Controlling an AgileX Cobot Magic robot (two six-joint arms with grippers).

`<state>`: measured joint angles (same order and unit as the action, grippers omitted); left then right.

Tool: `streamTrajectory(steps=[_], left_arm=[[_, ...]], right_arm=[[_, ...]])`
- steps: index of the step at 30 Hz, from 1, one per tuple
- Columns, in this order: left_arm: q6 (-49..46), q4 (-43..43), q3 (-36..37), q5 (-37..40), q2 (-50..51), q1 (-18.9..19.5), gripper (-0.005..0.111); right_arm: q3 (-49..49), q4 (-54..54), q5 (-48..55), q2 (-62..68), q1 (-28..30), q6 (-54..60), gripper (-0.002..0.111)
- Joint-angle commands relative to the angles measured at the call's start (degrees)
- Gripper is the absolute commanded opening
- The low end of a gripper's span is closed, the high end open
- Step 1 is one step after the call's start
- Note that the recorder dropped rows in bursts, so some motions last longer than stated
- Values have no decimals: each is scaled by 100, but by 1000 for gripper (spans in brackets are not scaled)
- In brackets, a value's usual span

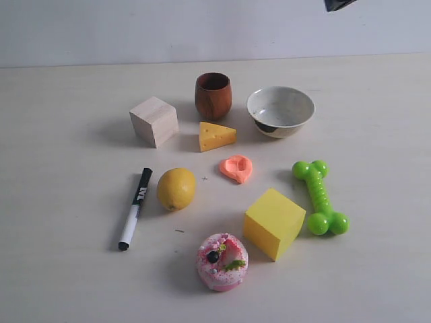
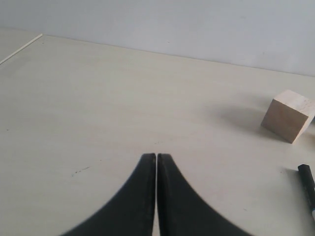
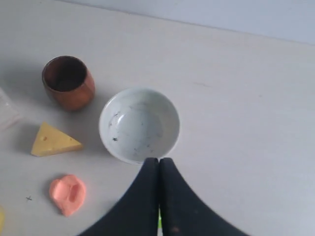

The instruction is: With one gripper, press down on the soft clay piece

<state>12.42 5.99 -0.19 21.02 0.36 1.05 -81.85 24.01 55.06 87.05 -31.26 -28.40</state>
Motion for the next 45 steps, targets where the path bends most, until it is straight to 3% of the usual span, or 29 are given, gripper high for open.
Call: streamTrajectory(steps=[1, 7, 24, 37, 45], left_arm=[[-6, -29, 19, -22, -36, 3, 4], [-6, -29, 19, -22, -36, 3, 4], [-6, -29, 19, -22, -36, 3, 4], [-6, -29, 19, -22, -36, 3, 4], [-6, -29, 19, -22, -36, 3, 4]], right_arm=[[536, 632, -197, -718, 8, -298, 0], [1131, 872, -177, -1445, 453, -963, 0], [3261, 516, -850, -3855, 2357, -953, 0], [3755, 237, -784, -5565, 2495, -826, 0], [3755, 182, -834, -6098, 2903, -819, 0]])
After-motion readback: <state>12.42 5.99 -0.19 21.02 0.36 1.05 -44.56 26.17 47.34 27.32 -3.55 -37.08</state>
